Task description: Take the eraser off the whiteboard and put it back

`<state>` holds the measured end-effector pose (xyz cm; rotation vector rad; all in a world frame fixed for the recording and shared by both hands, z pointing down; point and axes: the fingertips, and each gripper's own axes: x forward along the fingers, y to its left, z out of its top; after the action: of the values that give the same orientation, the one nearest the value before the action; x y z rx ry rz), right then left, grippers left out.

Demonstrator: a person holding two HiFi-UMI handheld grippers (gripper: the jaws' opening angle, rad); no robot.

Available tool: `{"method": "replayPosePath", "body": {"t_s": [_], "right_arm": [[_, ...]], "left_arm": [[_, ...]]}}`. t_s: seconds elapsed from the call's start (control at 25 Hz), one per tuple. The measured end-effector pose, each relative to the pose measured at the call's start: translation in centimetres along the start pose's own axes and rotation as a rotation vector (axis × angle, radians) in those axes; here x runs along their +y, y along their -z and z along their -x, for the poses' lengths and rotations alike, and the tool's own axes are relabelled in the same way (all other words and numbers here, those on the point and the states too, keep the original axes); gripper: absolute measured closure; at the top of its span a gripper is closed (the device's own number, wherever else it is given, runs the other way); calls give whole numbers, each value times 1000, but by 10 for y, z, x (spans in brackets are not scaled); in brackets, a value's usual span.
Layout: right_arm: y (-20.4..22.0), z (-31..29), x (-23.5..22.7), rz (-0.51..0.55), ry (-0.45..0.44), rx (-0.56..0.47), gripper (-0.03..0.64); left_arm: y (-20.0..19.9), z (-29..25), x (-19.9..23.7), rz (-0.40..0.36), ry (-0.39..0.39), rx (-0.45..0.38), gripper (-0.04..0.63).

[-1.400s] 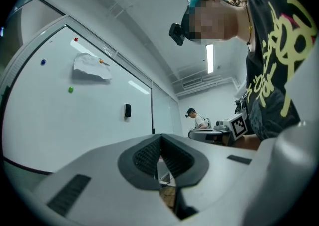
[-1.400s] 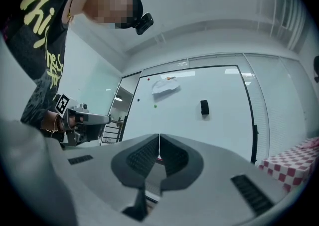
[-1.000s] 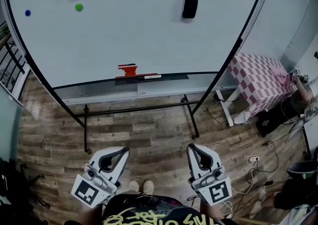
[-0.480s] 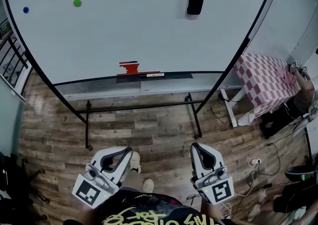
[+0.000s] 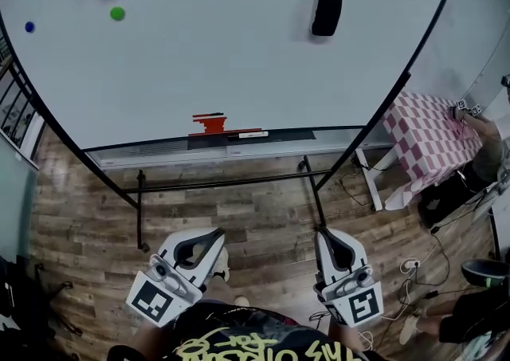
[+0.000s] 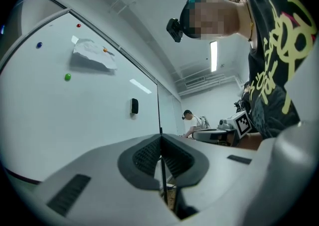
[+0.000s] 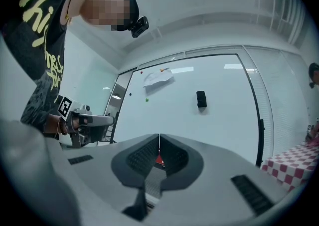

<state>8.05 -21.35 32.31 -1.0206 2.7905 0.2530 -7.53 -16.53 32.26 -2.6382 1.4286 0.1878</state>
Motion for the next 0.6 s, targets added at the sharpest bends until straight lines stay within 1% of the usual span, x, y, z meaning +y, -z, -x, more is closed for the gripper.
{"method": "replayPosePath", "body": {"t_s": [0.2, 0.28, 0.44, 0.6], "right_arm": [[4, -34, -15, 17, 10, 6, 609], [6, -47, -22, 34, 18, 13, 607], [10, -74, -34, 36, 32, 19, 607], [14, -102, -47, 39, 49, 23, 607]], "left_arm": [[1, -21, 32, 14, 4, -12, 589], [3, -29, 45, 13, 7, -7, 589], [8, -43, 72, 1, 14, 14, 589], [10, -60, 101, 6, 21, 13, 589]]}}
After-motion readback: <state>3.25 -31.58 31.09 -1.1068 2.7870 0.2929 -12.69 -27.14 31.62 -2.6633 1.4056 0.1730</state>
